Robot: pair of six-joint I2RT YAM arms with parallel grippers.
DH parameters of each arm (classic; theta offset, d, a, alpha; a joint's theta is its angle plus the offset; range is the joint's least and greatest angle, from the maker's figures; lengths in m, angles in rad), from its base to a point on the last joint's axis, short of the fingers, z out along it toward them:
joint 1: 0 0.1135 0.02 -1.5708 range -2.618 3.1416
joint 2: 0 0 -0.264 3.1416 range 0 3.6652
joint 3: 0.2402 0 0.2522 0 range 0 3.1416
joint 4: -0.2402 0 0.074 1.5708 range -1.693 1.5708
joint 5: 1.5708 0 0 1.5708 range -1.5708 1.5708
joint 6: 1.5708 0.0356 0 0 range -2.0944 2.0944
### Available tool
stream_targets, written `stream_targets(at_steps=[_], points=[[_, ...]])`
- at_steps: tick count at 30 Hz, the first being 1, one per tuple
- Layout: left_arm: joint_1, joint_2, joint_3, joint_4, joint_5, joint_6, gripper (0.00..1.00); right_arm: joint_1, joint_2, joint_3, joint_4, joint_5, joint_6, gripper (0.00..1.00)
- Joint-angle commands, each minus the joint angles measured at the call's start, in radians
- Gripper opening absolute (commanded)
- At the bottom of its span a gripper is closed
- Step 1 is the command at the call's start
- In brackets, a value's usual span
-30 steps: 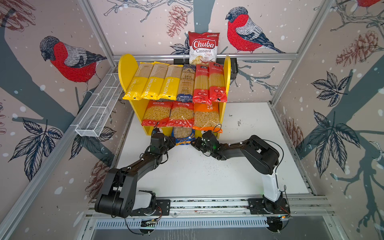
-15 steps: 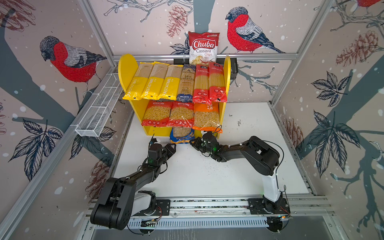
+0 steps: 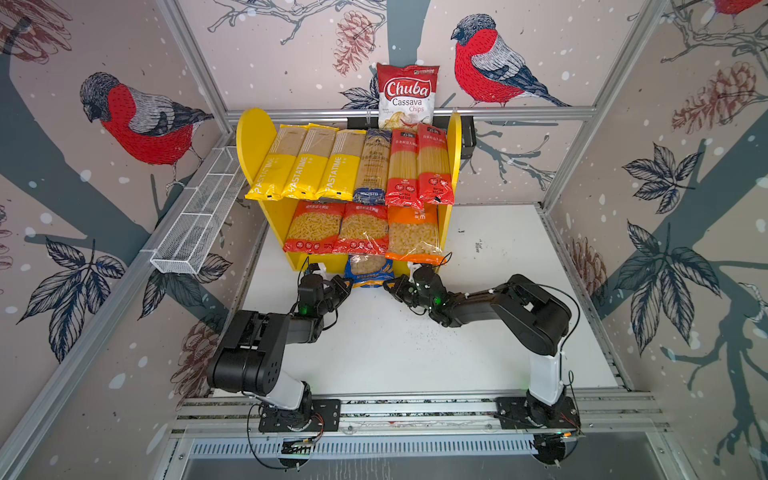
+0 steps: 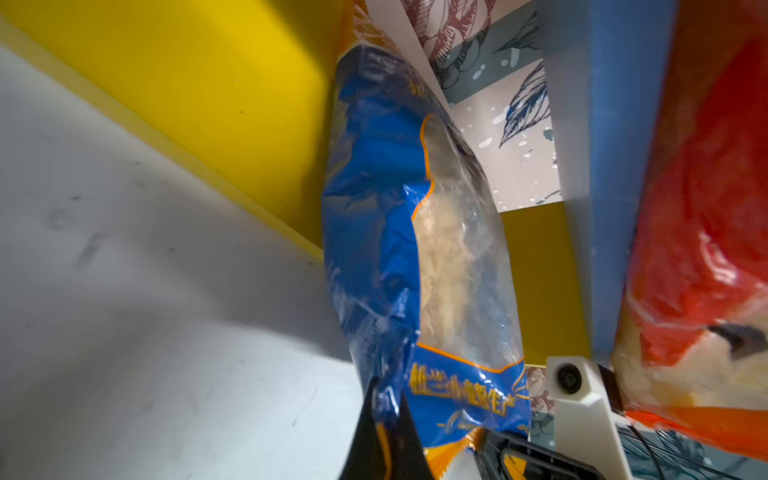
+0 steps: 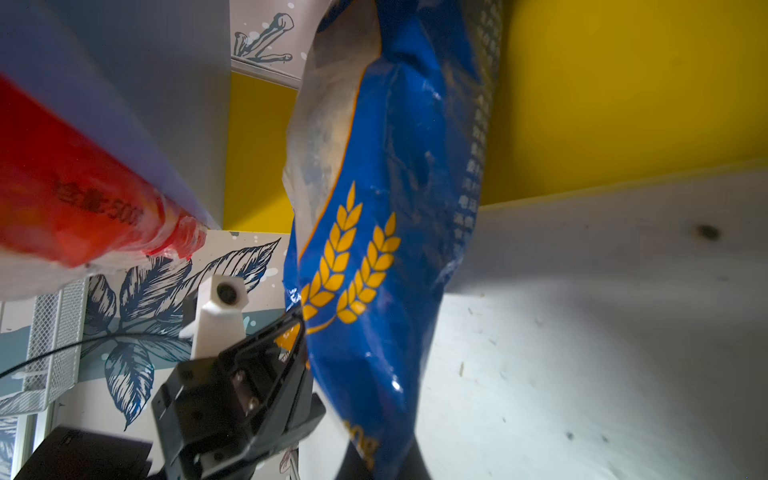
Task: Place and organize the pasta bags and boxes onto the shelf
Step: 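Press the orecchiette bag farther under the shelf with both grippers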
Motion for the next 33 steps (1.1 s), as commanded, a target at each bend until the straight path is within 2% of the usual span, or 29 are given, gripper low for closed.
stream_targets(at_steps=[1,4,14,19,24,29,33], points=[[0.029,0.025,0.010,0.108,-0.002,-0.029,0.00,-0.013,-0.019,-0.025,0.051,0.009,-0.010,0.00],[0.036,0.031,0.029,0.101,-0.008,-0.027,0.00,-0.024,0.007,-0.013,0.050,0.008,-0.006,0.00],[0.059,0.043,0.103,0.015,-0.033,0.004,0.00,-0.021,0.124,0.189,-0.013,0.034,-0.030,0.00],[0.062,0.048,0.087,0.010,-0.021,0.003,0.00,-0.037,0.144,0.175,-0.017,0.039,-0.024,0.00],[0.062,0.004,0.054,-0.008,-0.018,-0.001,0.10,-0.049,0.128,0.124,0.001,0.049,-0.040,0.00],[0.059,-0.068,0.022,-0.060,-0.022,0.002,0.25,-0.073,0.114,0.105,0.013,0.049,-0.078,0.00],[0.057,-0.132,-0.003,-0.108,-0.034,0.008,0.28,-0.077,0.131,0.125,0.055,0.034,-0.095,0.00]])
